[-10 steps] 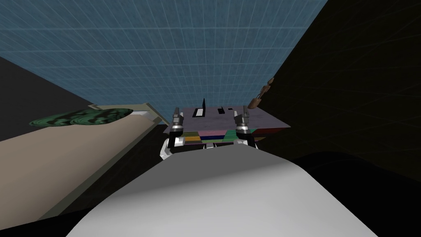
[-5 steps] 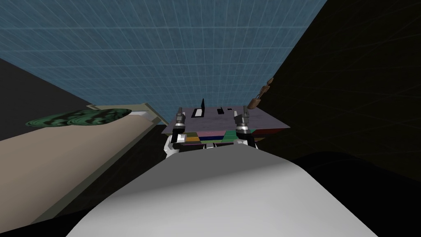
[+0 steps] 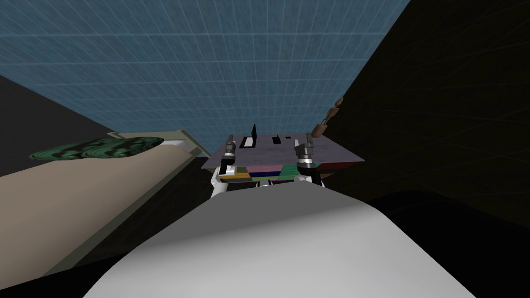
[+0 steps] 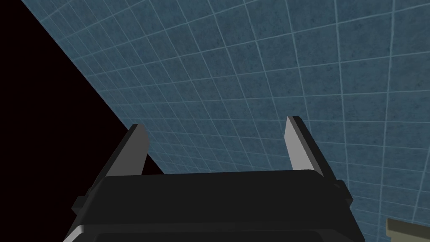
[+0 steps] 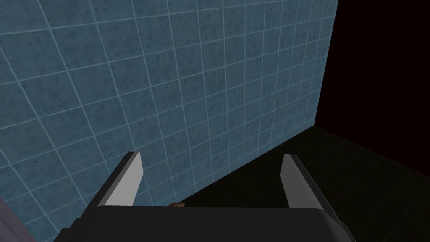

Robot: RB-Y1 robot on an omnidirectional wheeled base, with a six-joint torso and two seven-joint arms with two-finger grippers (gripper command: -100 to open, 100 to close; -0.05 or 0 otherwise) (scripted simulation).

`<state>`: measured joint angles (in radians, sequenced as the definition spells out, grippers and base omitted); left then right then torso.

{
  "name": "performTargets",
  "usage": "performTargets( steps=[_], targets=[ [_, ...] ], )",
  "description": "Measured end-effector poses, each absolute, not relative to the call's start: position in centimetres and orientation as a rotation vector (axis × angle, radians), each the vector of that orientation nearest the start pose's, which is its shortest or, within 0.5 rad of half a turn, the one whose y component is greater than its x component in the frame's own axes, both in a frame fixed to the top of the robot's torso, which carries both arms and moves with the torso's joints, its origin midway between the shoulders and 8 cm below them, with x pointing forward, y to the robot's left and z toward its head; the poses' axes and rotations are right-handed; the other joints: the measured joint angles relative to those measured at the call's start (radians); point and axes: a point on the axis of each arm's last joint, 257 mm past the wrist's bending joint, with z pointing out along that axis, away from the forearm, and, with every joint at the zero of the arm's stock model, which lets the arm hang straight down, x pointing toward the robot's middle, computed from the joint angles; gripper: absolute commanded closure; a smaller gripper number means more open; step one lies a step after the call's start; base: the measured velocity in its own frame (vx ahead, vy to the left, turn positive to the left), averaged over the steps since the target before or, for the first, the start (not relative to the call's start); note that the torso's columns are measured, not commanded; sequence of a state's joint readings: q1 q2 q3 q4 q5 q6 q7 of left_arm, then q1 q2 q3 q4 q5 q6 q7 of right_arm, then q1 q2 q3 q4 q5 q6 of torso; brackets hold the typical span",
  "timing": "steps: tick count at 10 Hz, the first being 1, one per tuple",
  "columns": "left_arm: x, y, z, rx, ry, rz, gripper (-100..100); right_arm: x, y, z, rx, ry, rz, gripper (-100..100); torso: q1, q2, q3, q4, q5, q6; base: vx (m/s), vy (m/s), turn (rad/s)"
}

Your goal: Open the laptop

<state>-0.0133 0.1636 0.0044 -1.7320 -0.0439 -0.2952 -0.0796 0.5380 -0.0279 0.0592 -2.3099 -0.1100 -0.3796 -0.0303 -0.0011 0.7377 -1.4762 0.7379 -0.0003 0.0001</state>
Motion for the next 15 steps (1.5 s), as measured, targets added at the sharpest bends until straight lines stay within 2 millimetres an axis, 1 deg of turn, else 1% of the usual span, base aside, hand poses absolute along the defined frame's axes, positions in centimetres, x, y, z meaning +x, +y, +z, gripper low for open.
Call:
performTargets(
  steps=[7, 9, 10, 13, 15],
  targets=[
    [56.4, 23.3, -9.3, -0.688, 1.074, -1.164, -100, 35.6, -27.4, 0.0, 0.831, 0.651, 1.419, 0, 0.001, 0.001, 0.0, 0.0, 0.0, 0.0, 0.013, -0.038, 0.0],
    [58.0, 22.9, -9.7, -0.691, 1.099, -1.152, -100, 35.6, -27.4, 0.0, 0.831, 0.651, 1.419, 0, 0.0, 0.0, 0.0, 0.0, 0.0, 0.0, 0.016, -0.056, -0.001],
    [58.5, 22.8, -10.7, -0.701, 1.117, -1.142, -100, 35.6, -27.4, 0.0, 0.831, 0.651, 1.419, 0, 0.001, 0.0, 0.0, 0.0, 0.0, 0.0, 0.013, -0.038, 0.001],
    [60.4, 22.2, -11.7, -0.711, 1.158, -1.121, -100, 35.6, -27.4, 0.0, 0.831, 0.651, 1.419, 0, 0.001, 0.0, 0.0, 0.0, 0.0, 0.0, 0.011, -0.031, -0.001],
    [61.2, 22.0, -12.6, -0.719, 1.184, -1.106, -100, 35.6, -27.4, 0.0, 0.831, 0.651, 1.419, 0, 0.0, 0.0, 0.0, 0.0, 0.0, 0.0, 0.013, -0.038, 0.001]
  ],
)
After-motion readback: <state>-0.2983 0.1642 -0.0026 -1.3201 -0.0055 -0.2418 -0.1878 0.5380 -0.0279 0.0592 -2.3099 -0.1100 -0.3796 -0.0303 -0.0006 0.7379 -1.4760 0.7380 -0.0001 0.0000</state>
